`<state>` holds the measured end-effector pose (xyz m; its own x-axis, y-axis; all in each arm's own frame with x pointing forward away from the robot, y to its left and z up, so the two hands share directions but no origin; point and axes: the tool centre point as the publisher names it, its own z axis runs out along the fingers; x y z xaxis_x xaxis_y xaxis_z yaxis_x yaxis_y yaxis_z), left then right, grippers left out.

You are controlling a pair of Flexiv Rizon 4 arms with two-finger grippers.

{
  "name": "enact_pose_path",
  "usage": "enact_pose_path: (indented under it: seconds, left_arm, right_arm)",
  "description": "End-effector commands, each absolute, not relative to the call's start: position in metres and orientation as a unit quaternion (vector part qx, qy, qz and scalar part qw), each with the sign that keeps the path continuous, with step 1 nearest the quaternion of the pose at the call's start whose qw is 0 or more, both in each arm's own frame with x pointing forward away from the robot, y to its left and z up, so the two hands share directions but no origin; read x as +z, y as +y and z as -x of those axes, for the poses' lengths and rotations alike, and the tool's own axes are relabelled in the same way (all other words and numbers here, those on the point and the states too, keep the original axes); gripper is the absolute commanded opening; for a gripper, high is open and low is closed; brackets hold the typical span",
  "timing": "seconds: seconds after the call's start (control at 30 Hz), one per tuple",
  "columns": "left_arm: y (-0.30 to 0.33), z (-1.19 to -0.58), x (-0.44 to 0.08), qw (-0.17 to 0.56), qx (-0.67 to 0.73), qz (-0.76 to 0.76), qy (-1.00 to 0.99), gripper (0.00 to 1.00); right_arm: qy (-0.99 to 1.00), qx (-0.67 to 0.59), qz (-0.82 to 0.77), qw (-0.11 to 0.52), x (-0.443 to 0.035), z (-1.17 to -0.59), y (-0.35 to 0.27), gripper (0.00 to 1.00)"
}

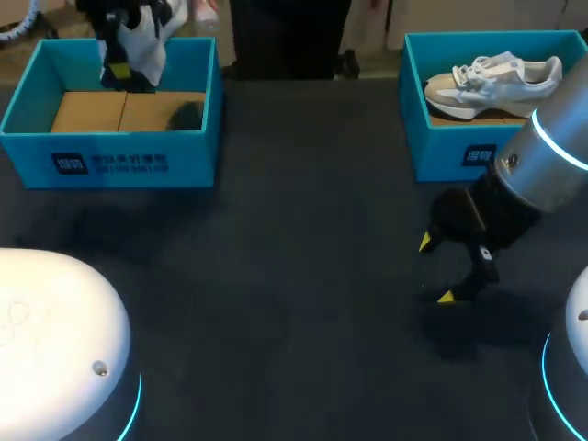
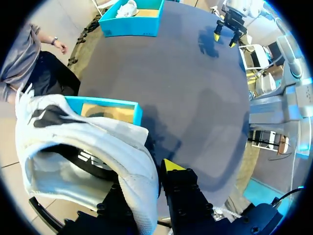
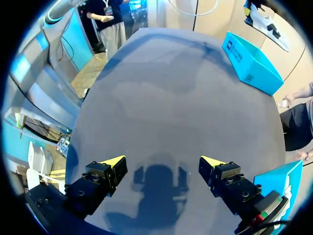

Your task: Take the shoe out of the shoebox, open the shoe tongue, remove and reinsert the insole, then place the shoe into the shoebox

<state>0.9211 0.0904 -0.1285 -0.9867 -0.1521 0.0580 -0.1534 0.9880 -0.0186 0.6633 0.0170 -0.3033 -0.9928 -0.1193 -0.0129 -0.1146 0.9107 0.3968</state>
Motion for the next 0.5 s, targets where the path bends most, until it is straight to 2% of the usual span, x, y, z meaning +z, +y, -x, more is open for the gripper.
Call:
enact_pose_path:
  seconds: [0.03, 0.23, 0.5]
  left_arm:
    - [0.093, -0.923, -0.127, 0.029, 0.014, -0.076, -0.997, 0.0]
    - [0.093, -0.923, -0.127, 0.029, 0.014, -0.076, -0.997, 0.0]
    - [0.145, -0.975, -0.117, 0.005, -0.038, -0.099, -0.994, 0.0]
  right_arm:
    - [-0.978, -0.202, -0.06, 0.005, -0.304, -0.663, 0.017, 1.0]
    - [-0.978, -0.202, -0.06, 0.005, -0.304, -0.663, 0.017, 1.0]
    - [-0.978, -0.202, -0.06, 0.005, -0.304, -0.663, 0.017, 1.0]
